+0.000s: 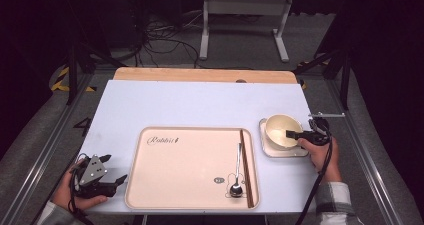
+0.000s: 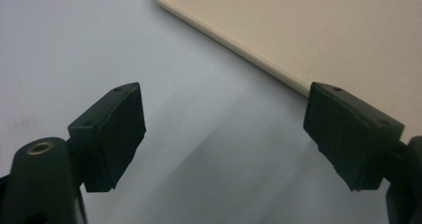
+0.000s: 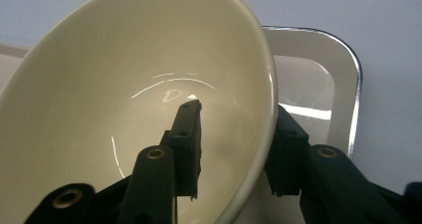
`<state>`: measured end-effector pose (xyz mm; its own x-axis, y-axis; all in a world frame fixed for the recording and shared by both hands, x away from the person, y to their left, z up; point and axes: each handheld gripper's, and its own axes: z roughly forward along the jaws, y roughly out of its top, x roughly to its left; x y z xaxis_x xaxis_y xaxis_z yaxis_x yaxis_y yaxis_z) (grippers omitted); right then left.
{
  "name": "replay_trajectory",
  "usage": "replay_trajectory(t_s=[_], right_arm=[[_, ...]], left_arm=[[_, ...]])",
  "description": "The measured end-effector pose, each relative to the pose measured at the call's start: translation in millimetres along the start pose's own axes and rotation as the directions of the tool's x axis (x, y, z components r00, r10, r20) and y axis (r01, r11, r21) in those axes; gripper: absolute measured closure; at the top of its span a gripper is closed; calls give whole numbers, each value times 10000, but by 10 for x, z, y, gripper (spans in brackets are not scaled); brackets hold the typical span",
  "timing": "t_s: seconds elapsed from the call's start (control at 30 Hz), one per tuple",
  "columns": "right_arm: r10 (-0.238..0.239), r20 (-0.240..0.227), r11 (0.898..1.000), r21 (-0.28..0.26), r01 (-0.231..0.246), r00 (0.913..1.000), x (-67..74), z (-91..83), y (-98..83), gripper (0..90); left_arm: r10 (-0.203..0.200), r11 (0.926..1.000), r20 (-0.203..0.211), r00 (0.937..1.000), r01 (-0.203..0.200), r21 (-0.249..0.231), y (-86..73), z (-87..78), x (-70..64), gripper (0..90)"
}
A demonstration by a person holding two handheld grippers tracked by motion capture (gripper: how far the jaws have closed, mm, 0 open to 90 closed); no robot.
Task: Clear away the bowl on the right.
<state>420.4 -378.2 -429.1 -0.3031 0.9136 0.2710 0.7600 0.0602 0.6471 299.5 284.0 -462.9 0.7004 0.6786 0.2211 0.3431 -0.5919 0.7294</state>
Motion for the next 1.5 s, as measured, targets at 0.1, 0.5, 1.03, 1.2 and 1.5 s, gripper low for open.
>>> replay_trajectory(t_s=[0.1, 0.5, 1.03, 1.2, 1.5], right_arm=[[23, 106, 10000, 29, -24, 9999, -17, -10, -6, 706], [120, -195, 9995, -284, -126, 9997, -47, -36, -33, 835], [-297, 474, 9942, -1020, 344, 9984, 26, -145, -39, 831], [-272, 716, 9909, -1296, 363, 9971, 26, -177, -45, 830], [-288, 784, 9726, -2280, 460, 9965, 83, -278, -11, 829]], left_arm=[[13, 10000, -29, 10000, -13, 61, -6, -4, 0, 174], [-58, 9999, -85, 9999, 59, 102, -22, -14, -4, 172], [-95, 9999, -181, 9998, 97, 90, -27, -21, 0, 171], [-32, 9999, -253, 9997, 35, 121, -27, -33, -2, 170], [-132, 9999, -358, 9993, 131, -24, -38, -56, -1, 169]])
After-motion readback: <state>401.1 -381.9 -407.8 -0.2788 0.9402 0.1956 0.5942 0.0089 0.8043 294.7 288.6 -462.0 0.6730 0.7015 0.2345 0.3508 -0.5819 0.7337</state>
